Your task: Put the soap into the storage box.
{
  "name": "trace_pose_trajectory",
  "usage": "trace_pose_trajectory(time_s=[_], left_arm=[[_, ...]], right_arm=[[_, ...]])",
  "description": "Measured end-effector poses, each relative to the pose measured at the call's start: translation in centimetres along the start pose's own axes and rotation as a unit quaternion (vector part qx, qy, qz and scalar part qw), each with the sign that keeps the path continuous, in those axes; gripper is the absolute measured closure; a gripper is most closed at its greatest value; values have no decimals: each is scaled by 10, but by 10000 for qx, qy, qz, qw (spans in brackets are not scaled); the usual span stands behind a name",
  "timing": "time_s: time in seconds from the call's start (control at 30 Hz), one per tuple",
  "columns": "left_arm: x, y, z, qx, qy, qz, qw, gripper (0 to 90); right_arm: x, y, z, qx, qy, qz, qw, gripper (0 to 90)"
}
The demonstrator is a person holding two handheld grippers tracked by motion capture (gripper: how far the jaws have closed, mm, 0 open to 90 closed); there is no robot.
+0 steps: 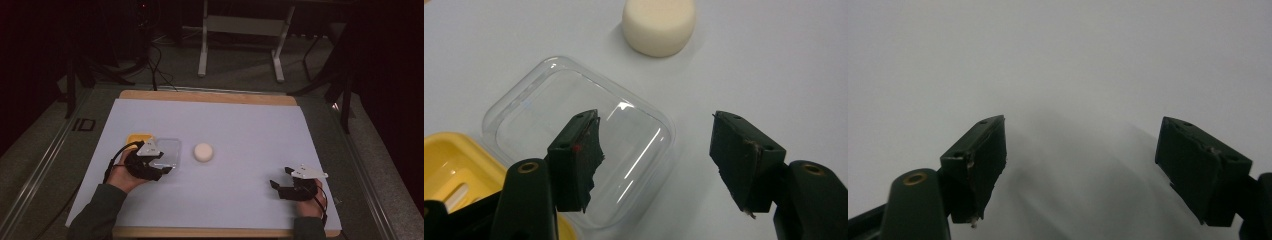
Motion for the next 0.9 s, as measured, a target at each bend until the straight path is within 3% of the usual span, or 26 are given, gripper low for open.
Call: trace_pose_trajectory(time_s=[0.9], left_arm=[[-27, 13, 27, -293, -64, -212, 9993, 378]], right_arm=[[1, -1, 0, 14, 43, 32, 10000, 204]])
Point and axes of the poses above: each handheld gripper's, and its own axes: x roughly backward along the jaws, z roughly out of its top, y roughly to its right, the point moved 8 cm from there along -x, roughly forward along the jaws, and after that the axes turned 10 degrees about z, right-handed, at the moved point
